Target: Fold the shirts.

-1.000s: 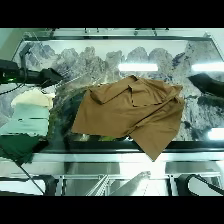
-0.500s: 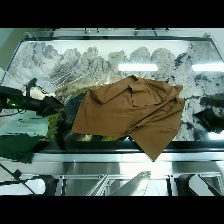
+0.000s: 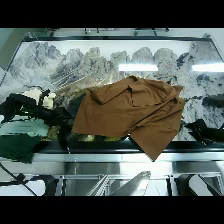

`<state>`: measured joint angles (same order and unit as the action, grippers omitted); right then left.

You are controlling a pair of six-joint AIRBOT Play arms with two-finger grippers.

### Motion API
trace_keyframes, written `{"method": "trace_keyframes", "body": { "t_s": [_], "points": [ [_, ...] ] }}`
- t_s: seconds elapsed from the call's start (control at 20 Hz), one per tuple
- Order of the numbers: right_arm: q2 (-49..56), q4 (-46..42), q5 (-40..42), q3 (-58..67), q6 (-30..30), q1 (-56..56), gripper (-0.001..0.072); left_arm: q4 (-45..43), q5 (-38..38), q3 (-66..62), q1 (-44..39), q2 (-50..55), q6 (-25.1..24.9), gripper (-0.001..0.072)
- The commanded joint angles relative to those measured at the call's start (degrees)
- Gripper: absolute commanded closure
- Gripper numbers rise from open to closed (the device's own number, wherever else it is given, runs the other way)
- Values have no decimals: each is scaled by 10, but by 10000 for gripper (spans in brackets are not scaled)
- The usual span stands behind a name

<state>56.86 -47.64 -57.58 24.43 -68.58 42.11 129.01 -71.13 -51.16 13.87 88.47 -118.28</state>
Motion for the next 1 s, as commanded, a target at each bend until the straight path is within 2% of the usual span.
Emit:
{"method": "trace_keyframes", "body": {
  "t_s": [0.0,0.05,0.15,0.3,0.55,0.6,0.7,0.75,0.95],
  "points": [
    [-1,34,-19,-3,10,0,252,-18,5,5,-33,34,-2,33],
    [-1,36,-19,-3,11,0,252,-14,5,5,-41,43,-2,32],
    [-1,35,-19,-3,11,0,252,5,-3,5,-55,54,-2,80],
    [-1,31,-25,-3,-5,1,252,62,-12,5,-74,55,-20,81],
    [-1,-19,-37,-4,-51,0,252,26,-21,5,-90,55,-19,86],
    [-1,-33,-38,-5,-62,0,252,26,-24,5,-90,55,-19,212],
    [4,-61,-37,-13,-80,0,252,26,-24,5,-85,55,-24,555],
    [11,-59,-35,-20,-79,0,251,26,-23,5,-83,55,-27,678],
    [57,8,-23,-40,-19,-10,252,27,-23,5,-83,55,-32,676]
  ]
}}
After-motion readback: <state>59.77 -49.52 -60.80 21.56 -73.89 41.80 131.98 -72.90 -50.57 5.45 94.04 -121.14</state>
